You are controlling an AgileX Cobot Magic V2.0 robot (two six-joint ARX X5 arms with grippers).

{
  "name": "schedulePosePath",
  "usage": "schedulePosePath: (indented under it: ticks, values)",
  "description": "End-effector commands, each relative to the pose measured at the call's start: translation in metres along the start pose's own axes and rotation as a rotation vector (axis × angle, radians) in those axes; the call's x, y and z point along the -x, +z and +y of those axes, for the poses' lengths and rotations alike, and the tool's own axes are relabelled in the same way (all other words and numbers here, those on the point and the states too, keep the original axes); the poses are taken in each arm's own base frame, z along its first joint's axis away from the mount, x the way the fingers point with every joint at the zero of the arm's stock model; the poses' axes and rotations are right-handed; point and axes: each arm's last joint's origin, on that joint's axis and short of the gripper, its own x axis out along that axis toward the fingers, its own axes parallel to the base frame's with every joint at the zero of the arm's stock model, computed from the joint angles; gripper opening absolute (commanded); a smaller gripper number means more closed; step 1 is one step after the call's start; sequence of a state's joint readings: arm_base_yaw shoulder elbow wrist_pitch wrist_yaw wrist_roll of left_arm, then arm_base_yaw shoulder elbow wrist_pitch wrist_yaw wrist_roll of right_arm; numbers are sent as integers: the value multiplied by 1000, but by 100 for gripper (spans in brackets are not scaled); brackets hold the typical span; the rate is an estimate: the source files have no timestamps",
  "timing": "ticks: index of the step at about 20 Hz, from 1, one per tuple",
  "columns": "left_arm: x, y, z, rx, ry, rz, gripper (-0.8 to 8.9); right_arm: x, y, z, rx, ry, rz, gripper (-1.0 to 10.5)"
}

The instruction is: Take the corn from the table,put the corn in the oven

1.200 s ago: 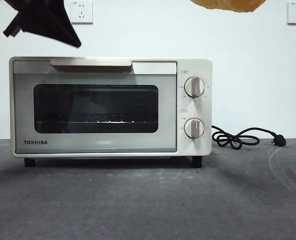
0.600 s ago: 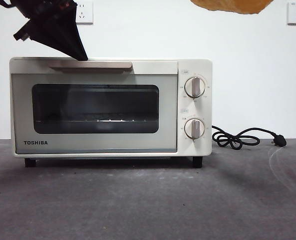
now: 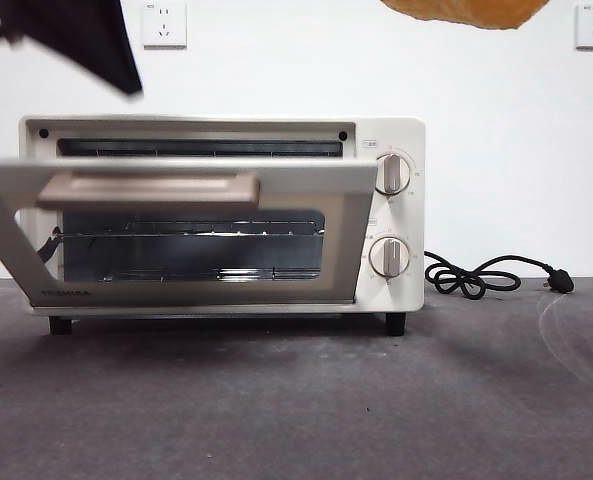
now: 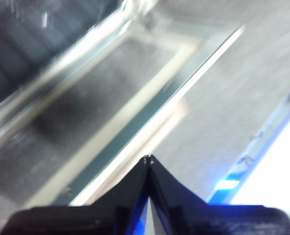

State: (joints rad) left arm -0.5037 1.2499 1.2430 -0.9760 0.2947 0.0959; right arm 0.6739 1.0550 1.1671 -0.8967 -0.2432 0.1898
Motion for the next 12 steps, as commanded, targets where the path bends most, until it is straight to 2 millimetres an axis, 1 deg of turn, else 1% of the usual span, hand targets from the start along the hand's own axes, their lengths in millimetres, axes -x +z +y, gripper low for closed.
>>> schedulePosePath:
  ticks: [1, 5, 8, 10, 12]
  values:
    - [20, -7, -9, -1, 1, -63, -6, 0, 3, 1, 20, 8, -23, -14]
    - [62, -23, -23, -22, 16, -204, -6, -3, 10, 12, 76, 60, -96, -14]
    - [85, -37, -29, -31, 76, -274, -6, -11, 20, 27, 140, 120, -179, -14]
    - [100, -50, -32, -10, 156, -298, -6, -24, 26, 38, 204, 135, -217, -14]
    - [112, -64, -36, 0, 211, -316, -6, -42, 31, 49, 270, 118, -240, -14]
